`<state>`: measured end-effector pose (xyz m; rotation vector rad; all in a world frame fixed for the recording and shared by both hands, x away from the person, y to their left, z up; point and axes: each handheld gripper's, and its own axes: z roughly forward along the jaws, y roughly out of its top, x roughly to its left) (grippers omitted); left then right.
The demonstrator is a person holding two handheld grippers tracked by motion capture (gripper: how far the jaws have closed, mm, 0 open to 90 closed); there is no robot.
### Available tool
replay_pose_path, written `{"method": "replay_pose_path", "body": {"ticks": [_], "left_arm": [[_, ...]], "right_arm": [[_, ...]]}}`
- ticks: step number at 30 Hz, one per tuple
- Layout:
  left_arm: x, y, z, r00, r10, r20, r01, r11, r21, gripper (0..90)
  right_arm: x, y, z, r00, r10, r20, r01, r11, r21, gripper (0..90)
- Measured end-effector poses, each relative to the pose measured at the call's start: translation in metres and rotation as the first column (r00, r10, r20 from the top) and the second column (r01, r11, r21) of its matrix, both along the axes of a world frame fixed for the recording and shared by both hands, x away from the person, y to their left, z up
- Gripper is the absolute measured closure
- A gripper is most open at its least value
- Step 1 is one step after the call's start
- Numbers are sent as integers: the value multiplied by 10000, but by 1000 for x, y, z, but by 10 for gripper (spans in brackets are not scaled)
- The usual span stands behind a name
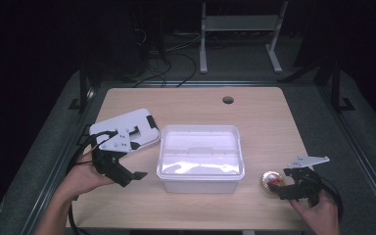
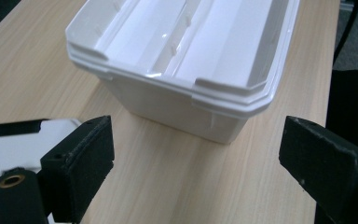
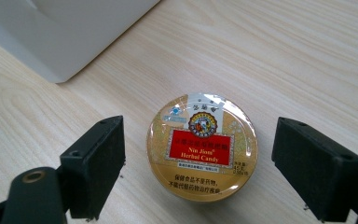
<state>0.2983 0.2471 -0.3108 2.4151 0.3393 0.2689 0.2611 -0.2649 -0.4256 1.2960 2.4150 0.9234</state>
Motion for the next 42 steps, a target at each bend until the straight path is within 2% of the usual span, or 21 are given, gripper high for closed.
{"method": "replay_pose_path", "body": {"ticks": [3,6,17,22,23,35,36,39,41,42], "left_arm": [[2,-7,8,9998,-204,61,202,9993,307,98],[6,-15,15,9994,-354,9,353,9984,440,100],[23,-51,24,9949,-976,-244,998,9882,1165,122],[29,-65,28,9923,-1187,-351,1222,9845,1256,126],[32,-71,28,9899,-1339,-460,1391,9803,1401,126],[45,-104,29,9827,-1673,-799,1793,9670,1809,156],[49,-111,29,9804,-1735,-937,1888,9629,1930,162],[54,-123,28,9770,-1883,-1000,2059,9551,2132,163],[55,-125,27,9761,-1907,-1047,2094,9538,2155,179],[58,-133,26,9752,-1906,-1129,2122,9498,2297,180]], "right_arm": [[0,-1,0,10000,12,-13,-12,10000,32,167],[0,0,1,10000,57,37,-57,10000,61,166],[-1,2,4,9999,112,116,-113,9999,86,162],[0,3,3,9998,139,115,-139,9999,62,162],[0,3,3,9998,163,93,-164,9999,56,161],[-1,5,4,9997,212,93,-212,9998,6,162],[-1,5,5,9996,261,129,-261,9997,-13,165],[-2,6,6,9996,256,142,-256,9997,2,165],[-3,5,6,9996,235,163,-236,9997,22,165],[-5,4,7,9996,214,209,-216,9997,95,165]]}}
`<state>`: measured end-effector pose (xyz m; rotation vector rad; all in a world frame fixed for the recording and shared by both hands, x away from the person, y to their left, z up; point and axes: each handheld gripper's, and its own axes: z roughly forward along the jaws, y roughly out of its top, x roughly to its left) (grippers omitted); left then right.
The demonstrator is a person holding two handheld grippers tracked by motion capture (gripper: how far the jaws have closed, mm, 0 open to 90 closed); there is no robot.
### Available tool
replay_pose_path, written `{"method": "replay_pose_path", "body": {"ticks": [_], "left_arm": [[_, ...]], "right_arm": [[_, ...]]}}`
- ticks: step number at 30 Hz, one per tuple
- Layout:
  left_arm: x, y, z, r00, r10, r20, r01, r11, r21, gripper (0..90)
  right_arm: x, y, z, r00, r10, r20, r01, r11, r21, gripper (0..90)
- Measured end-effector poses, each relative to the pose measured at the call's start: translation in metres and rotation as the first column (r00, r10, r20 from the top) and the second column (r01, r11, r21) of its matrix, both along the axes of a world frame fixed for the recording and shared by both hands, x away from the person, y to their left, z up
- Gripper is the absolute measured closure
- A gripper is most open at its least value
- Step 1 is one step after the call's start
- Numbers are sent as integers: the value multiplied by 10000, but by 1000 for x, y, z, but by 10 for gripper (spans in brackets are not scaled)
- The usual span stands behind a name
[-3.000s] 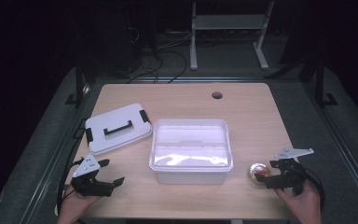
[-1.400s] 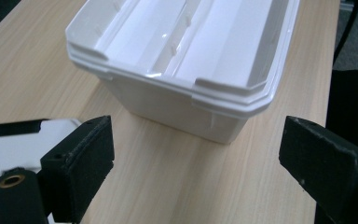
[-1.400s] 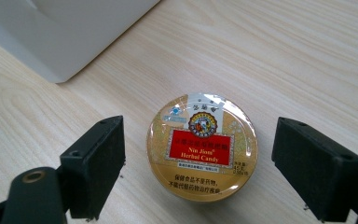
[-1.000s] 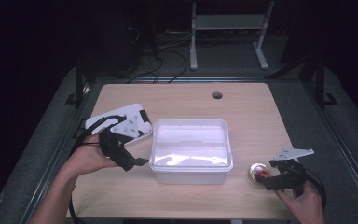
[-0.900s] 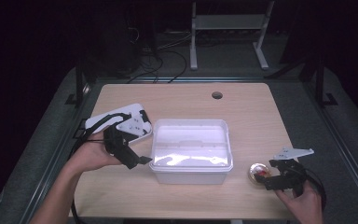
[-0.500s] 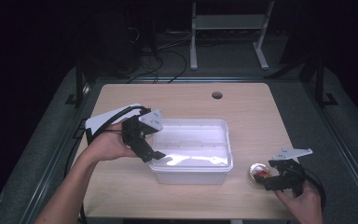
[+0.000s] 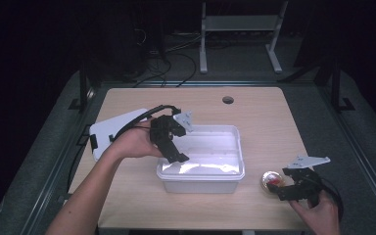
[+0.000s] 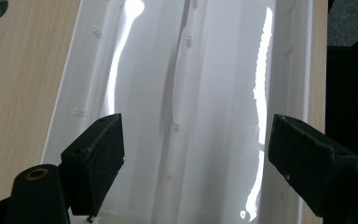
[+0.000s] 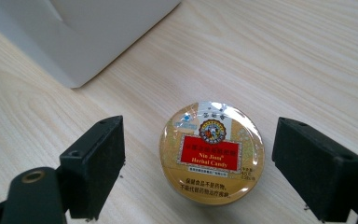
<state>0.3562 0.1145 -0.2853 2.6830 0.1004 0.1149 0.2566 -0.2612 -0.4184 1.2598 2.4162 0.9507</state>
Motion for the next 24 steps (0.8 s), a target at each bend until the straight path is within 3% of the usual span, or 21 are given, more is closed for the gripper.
{"method": "replay_pose_path", "body": {"ticks": [6,8,14,18,24], "left_arm": [[9,-15,-5,10000,12,-17,-11,9988,499,258],[12,-19,-8,9997,127,-226,-112,9978,653,270],[18,-30,-14,9985,-107,-539,160,9950,984,340],[20,-35,-16,9983,-292,-500,341,9945,988,419],[26,-46,-22,9969,-466,-641,556,9876,1465,498]], "right_arm": [[-2,-4,0,10000,-83,-8,83,9999,94,164],[-2,-3,1,9999,-95,56,94,9999,107,165],[-1,0,1,10000,-16,66,15,10000,82,165],[-1,0,1,10000,-19,42,19,10000,98,165],[-1,-1,2,10000,15,70,-16,9998,182,165]]}}
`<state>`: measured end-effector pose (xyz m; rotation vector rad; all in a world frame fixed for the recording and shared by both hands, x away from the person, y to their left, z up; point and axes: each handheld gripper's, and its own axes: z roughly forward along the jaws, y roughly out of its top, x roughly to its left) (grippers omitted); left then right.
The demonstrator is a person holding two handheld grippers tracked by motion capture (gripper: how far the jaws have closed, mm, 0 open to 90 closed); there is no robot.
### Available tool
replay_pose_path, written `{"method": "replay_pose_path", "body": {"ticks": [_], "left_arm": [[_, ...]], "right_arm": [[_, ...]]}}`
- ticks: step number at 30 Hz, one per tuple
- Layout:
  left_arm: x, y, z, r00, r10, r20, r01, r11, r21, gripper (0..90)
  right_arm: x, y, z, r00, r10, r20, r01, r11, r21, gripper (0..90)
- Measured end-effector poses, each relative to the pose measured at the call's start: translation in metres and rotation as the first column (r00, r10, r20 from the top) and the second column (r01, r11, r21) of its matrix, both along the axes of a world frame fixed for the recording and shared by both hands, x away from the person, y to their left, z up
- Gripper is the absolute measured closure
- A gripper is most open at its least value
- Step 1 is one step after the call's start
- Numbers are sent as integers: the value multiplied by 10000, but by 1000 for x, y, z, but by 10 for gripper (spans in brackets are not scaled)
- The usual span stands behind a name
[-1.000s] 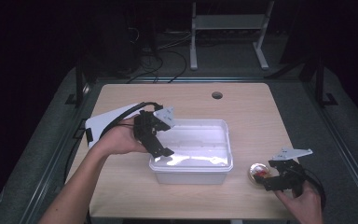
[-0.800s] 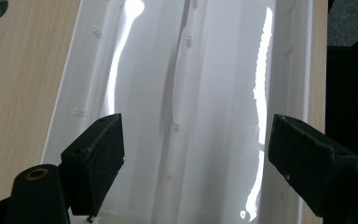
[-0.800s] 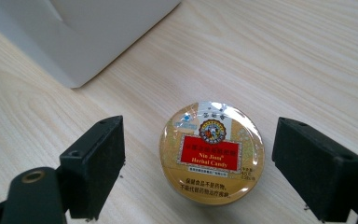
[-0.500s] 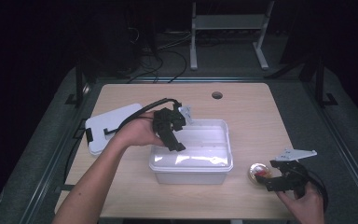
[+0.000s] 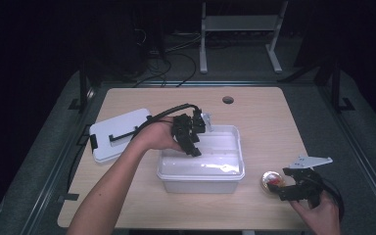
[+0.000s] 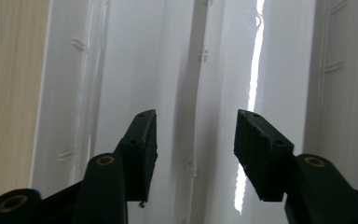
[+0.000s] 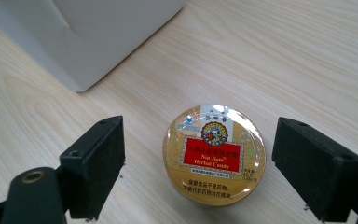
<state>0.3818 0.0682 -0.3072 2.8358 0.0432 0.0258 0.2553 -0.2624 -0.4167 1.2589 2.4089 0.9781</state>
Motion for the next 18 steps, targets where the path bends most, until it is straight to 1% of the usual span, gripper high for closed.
{"method": "replay_pose_path", "body": {"ticks": [1,2,4,6,8,9,11,14,15,16,17,18], "left_arm": [[0,-2,-1,9999,53,125,-54,9999,85,511],[0,-2,-2,9998,79,161,-81,9998,163,540],[1,-4,-3,9998,114,150,-118,9996,250,569],[3,-5,-4,9999,125,50,-127,9996,259,616],[4,-6,-6,9999,148,-35,-147,9993,345,626],[4,-7,-7,10000,73,-26,-72,9991,429,626],[5,-8,-8,9999,122,-117,-117,9991,411,639],[6,-9,-9,9997,7,-225,2,9992,404,691],[7,-10,-9,9994,-87,-328,103,9988,477,701],[6,-10,-9,9992,-136,-377,154,9988,476,722],[6,-11,-11,9986,-140,-508,163,9989,438,746],[6,-12,-11,9990,-118,-436,140,9986,504,759]], "right_arm": [[0,0,0,10000,-3,9,3,10000,4,164],[0,0,0,10000,6,19,-6,10000,3,164],[0,0,0,10000,6,14,-6,10000,21,165],[0,0,0,10000,4,6,-4,10000,25,165],[0,0,1,10000,12,38,-13,10000,22,165],[0,0,1,10000,12,51,-12,10000,14,165],[0,1,2,10000,27,73,-27,10000,17,165],[0,1,2,9999,44,96,-44,10000,-1,165],[-1,1,2,9999,44,104,-44,10000,-7,165],[-1,1,2,9999,43,112,-43,10000,-9,165],[-1,1,2,9999,39,122,-39,10000,3,165],[-1,1,3,9999,44,132,-44,10000,2,165]]}}
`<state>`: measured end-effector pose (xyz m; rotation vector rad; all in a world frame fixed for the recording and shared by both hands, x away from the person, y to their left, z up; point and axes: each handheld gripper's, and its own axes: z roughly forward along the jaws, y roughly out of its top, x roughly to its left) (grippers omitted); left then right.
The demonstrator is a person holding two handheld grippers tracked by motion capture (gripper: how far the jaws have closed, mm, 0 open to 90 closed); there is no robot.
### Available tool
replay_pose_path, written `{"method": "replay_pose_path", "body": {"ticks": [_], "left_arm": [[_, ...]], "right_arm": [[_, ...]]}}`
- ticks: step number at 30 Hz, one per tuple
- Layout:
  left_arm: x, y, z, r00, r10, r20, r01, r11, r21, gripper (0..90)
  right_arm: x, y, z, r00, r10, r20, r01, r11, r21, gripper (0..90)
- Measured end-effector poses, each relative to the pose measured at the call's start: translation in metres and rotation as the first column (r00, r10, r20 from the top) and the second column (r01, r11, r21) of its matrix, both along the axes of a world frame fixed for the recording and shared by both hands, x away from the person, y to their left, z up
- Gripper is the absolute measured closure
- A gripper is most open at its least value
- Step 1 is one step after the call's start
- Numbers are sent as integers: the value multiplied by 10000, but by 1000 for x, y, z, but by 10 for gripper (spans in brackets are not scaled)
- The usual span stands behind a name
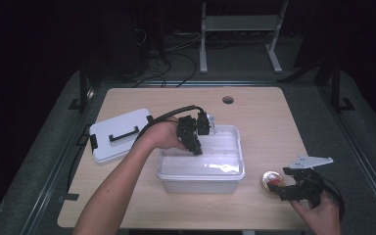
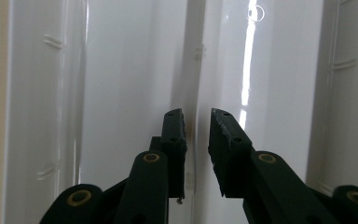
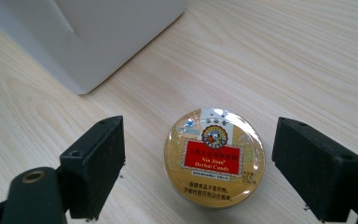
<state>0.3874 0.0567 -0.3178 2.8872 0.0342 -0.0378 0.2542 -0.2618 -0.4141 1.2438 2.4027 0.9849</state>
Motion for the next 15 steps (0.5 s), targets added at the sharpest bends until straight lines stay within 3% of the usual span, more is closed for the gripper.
{"method": "replay_pose_path", "body": {"ticks": [5,15], "left_arm": [[1,-2,0,9998,-178,-94,178,9998,55,861],[4,-2,0,9995,-157,-283,158,9999,56,890]], "right_arm": [[-1,-1,1,10000,-1,39,1,10000,0,167],[0,-2,0,10000,-29,22,29,10000,33,167]]}}
